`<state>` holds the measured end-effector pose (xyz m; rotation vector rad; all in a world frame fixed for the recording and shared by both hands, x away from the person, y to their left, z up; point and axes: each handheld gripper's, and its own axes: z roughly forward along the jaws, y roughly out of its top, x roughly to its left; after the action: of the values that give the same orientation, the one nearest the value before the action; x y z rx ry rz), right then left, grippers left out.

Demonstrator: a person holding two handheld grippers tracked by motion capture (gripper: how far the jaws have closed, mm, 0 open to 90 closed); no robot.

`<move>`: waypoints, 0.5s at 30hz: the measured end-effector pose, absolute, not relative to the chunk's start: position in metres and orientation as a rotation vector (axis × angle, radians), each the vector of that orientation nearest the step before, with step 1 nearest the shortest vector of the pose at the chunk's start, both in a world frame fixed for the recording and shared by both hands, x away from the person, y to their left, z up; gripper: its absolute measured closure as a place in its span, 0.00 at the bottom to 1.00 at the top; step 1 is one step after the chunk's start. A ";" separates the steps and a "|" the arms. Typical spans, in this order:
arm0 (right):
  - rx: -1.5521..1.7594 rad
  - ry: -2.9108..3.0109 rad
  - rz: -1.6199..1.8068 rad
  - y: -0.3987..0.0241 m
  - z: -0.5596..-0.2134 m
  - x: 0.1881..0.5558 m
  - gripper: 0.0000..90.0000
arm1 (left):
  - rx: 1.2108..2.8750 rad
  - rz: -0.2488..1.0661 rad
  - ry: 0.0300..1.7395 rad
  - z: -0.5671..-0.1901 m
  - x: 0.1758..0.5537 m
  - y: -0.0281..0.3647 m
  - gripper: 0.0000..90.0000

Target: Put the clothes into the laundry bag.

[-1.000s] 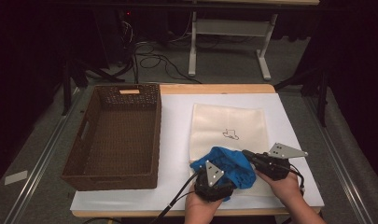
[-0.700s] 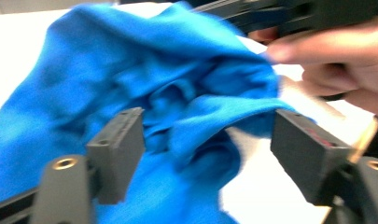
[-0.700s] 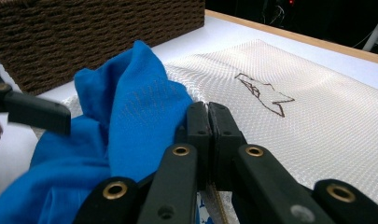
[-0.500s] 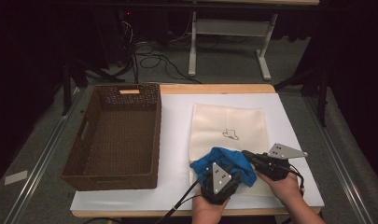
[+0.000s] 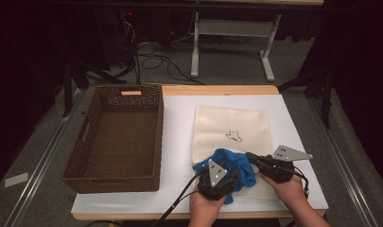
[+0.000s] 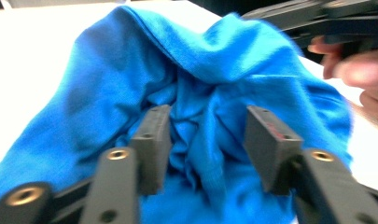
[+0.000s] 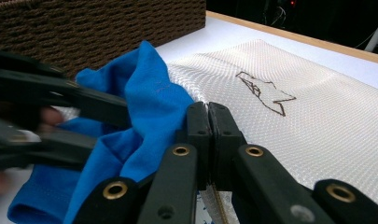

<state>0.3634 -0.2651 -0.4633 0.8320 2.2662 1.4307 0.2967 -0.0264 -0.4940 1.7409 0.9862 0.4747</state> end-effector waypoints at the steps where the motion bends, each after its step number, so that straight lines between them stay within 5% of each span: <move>1: 0.834 2.266 1.429 -0.265 -0.463 0.363 1.00 | 1.741 0.479 0.990 -0.493 0.292 -0.021 0.51; 4: 0.826 2.265 1.428 -0.265 -0.463 0.363 1.00 | 1.714 0.557 0.990 -0.486 0.287 -0.005 0.50; 8: 0.834 2.265 1.431 -0.264 -0.462 0.363 1.00 | 1.672 0.623 1.086 -0.477 0.316 0.008 0.31; 10: 0.836 2.265 1.431 -0.264 -0.462 0.362 1.00 | 1.709 0.581 1.102 -0.480 0.331 0.006 0.30; 15: 0.834 2.268 1.433 -0.265 -0.464 0.364 1.00 | 1.763 0.515 1.044 -0.486 0.333 -0.008 0.86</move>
<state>0.3642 -0.2653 -0.4636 0.8341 2.2679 1.4335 0.3328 -0.0081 -0.4857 1.7632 1.0437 0.5146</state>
